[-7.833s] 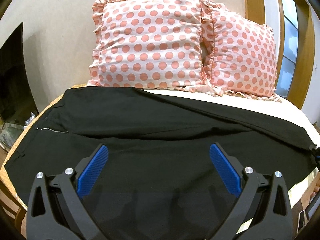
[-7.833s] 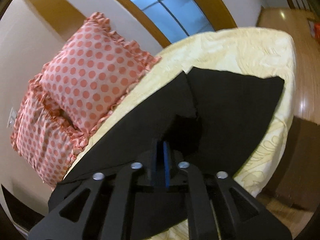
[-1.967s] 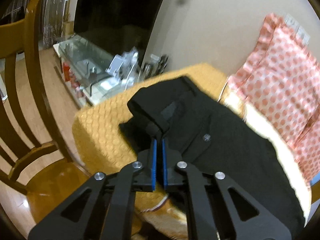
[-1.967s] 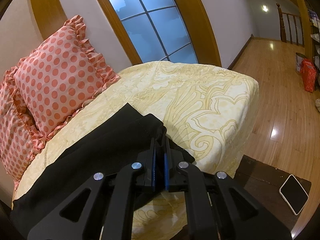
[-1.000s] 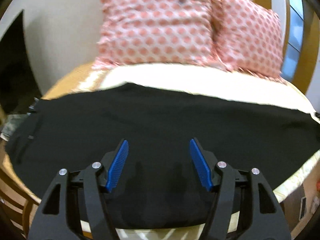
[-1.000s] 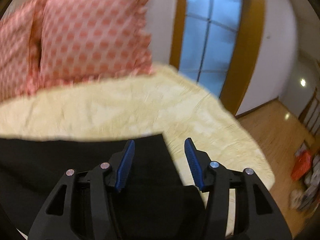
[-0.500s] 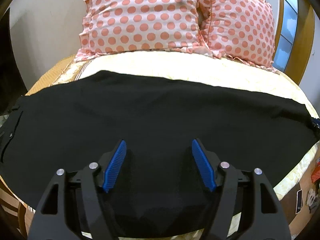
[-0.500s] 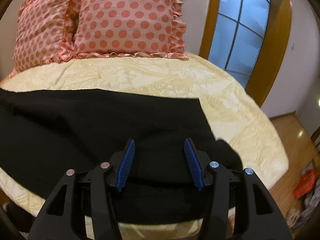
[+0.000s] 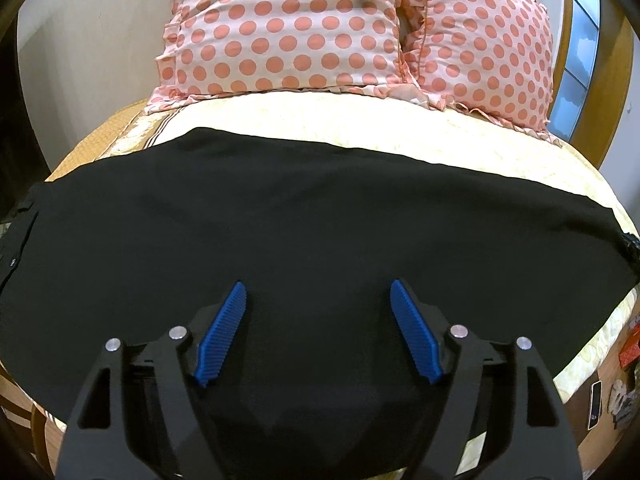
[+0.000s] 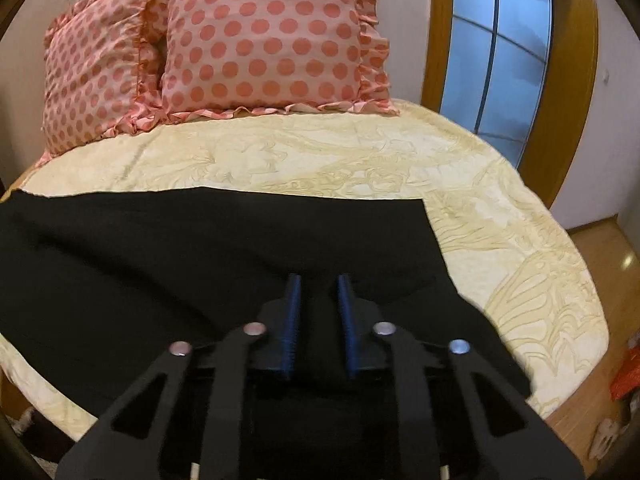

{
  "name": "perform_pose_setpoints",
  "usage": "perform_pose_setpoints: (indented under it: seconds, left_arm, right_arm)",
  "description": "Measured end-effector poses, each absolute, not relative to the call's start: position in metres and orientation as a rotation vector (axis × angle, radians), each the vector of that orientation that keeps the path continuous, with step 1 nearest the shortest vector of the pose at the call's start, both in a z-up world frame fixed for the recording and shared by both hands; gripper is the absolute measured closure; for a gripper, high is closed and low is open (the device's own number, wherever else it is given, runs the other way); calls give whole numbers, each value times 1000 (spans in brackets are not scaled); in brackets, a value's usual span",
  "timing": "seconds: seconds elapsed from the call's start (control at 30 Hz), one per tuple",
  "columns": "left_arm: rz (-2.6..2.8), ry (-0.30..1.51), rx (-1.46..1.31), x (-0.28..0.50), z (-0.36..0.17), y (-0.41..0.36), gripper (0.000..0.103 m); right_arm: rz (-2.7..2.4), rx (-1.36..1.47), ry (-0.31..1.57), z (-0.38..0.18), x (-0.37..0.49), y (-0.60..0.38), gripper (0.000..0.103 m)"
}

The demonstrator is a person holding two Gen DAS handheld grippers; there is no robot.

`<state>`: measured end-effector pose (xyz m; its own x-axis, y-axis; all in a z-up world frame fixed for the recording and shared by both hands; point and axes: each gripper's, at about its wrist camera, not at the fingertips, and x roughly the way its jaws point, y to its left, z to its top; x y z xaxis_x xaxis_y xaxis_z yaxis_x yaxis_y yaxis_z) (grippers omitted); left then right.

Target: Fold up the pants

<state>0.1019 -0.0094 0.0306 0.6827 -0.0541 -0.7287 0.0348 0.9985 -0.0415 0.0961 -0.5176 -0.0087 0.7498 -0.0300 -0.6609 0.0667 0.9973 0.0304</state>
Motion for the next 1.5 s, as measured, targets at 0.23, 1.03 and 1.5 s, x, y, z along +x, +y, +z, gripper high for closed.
perform_pose_setpoints:
  seconds: [0.23, 1.03, 1.5]
  left_arm:
    - [-48, 818, -24, 103, 31, -11, 27]
    - [-73, 815, -25, 107, 28, -10, 22]
    - [-77, 816, -23, 104, 29, -11, 22]
  right_arm:
    - [-84, -1, 638, 18, 107, -519, 97]
    - [-371, 257, 673, 21, 53, -586, 42]
    - [-342, 178, 587, 22, 37, -559, 93]
